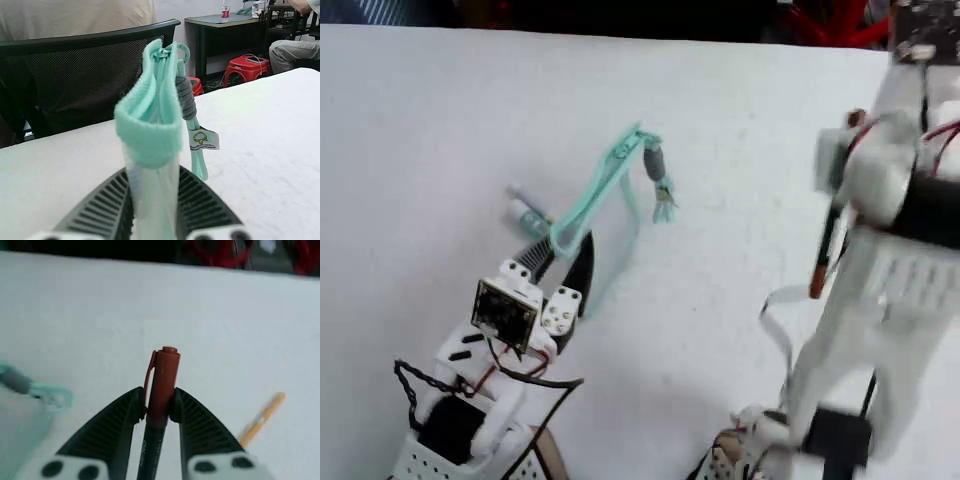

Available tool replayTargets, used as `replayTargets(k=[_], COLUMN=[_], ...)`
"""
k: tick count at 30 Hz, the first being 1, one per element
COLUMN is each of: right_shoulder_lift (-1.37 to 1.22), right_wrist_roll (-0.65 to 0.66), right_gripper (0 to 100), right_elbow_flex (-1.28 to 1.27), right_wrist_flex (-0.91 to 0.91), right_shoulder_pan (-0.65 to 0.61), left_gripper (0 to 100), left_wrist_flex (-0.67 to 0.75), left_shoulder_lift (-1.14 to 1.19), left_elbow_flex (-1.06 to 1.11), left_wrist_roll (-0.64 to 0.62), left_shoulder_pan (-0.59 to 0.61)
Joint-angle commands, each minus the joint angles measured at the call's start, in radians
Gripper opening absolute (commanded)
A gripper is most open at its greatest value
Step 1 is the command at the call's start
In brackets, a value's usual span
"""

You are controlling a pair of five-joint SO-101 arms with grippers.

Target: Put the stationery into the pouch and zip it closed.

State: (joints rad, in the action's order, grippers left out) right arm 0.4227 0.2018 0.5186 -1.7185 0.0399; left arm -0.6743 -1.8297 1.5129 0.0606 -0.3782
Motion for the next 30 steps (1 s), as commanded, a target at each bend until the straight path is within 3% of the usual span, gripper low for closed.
replayTargets(k=[1,5,10,13,19,23,30], right_shoulder_lift=[0.254,0.292,0.255,0.243,0.168,0.079,0.028], right_wrist_roll=[0.002,0.000,-0.126,-0.135,-0.141,-0.239,-0.304], right_gripper=[1.8,1.8,1.8,1.8,1.8,1.8,1.8], right_elbow_flex=[-0.014,-0.017,-0.051,-0.055,-0.169,-0.233,-0.241], right_wrist_flex=[0.105,0.242,0.321,0.381,0.665,0.840,0.797], right_shoulder_pan=[-0.263,-0.437,-0.513,-0.559,-0.575,-0.576,-0.588], left_gripper=[12,16,17,17,17,17,17], left_wrist_flex=[-0.014,-0.015,-0.015,-0.015,-0.014,-0.014,-0.014], left_shoulder_lift=[0.010,0.010,0.010,0.010,0.010,0.010,0.010], left_elbow_flex=[0.026,0.028,0.028,0.028,0.028,0.028,0.028], left_wrist_roll=[0.003,-0.055,-0.058,-0.058,-0.058,-0.058,-0.058], left_shoulder_pan=[0.013,0.019,0.021,0.021,0.021,0.018,0.021])
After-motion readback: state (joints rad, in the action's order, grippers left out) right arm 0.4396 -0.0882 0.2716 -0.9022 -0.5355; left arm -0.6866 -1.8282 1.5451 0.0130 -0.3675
